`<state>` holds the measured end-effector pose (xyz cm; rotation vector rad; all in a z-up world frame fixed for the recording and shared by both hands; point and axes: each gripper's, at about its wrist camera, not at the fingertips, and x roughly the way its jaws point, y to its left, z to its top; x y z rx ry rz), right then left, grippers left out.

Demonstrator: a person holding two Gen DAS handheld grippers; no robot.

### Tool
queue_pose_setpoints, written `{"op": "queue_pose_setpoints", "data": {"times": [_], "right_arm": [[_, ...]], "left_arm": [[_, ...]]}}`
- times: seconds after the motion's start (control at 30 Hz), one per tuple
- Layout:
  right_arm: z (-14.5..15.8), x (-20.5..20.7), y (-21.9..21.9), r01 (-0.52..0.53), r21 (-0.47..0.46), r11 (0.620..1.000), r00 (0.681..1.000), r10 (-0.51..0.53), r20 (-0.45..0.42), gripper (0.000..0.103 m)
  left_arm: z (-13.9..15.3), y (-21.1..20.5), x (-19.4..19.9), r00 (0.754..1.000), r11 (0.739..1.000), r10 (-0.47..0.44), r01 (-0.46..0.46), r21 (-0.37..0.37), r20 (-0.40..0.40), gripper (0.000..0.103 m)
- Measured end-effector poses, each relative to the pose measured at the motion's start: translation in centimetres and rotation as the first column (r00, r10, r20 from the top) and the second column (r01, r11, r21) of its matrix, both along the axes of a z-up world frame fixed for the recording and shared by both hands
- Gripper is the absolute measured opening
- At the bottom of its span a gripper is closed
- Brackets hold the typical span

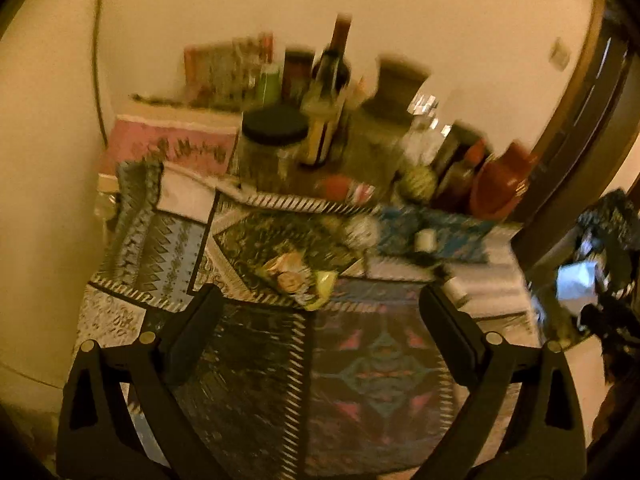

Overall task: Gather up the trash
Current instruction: 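Grasp the snack wrapper with the left tool while the right tool grasps the small glass bottle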

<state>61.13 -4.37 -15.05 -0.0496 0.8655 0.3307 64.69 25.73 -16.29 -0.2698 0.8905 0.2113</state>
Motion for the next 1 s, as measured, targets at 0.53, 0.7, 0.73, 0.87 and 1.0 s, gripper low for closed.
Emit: {"op": "queue_pose_setpoints", "data": {"times": [0.53, 0.7, 0.73, 0.87, 1.0], "right_arm": [[-13.7, 10.3, 5.2, -0.025, -0.062, 0.998, 0.968, 0.009, -0.252, 0.091], [-15.3, 11.6, 6.2, -0.059, -0.063, 0.996, 0.959, 0.039, -0.282, 0.074], [-15.5, 11.8, 6.5, -0.072, -0.068, 0.995, 0.956, 0.049, -0.288, 0.067], [-16.0, 11.9, 7.3, -0.092, -0.093, 0.991, 0.955, 0.062, -0.289, 0.047], [-15.9, 11.3, 7.7, -0.096, -0.115, 0.989, 0.957, 0.06, -0.284, 0.026]], "left_arm": [[-14.2, 5.9, 9.5, 0.964, 0.973, 0.085, -0.135, -0.189, -0.252, 0.098], [-15.7, 6.2, 10.0, 0.947, 0.939, 0.168, -0.238, -0.249, -0.274, 0.093], [-15.6, 5.8, 10.1, 0.948, 0.943, 0.179, -0.242, -0.229, -0.262, 0.089], [-15.5, 4.5, 10.9, 0.951, 0.966, 0.171, -0.213, -0.147, -0.256, 0.073], [-15.6, 3.1, 11.0, 0.952, 0.982, 0.173, -0.185, -0.025, -0.251, 0.058]]}}
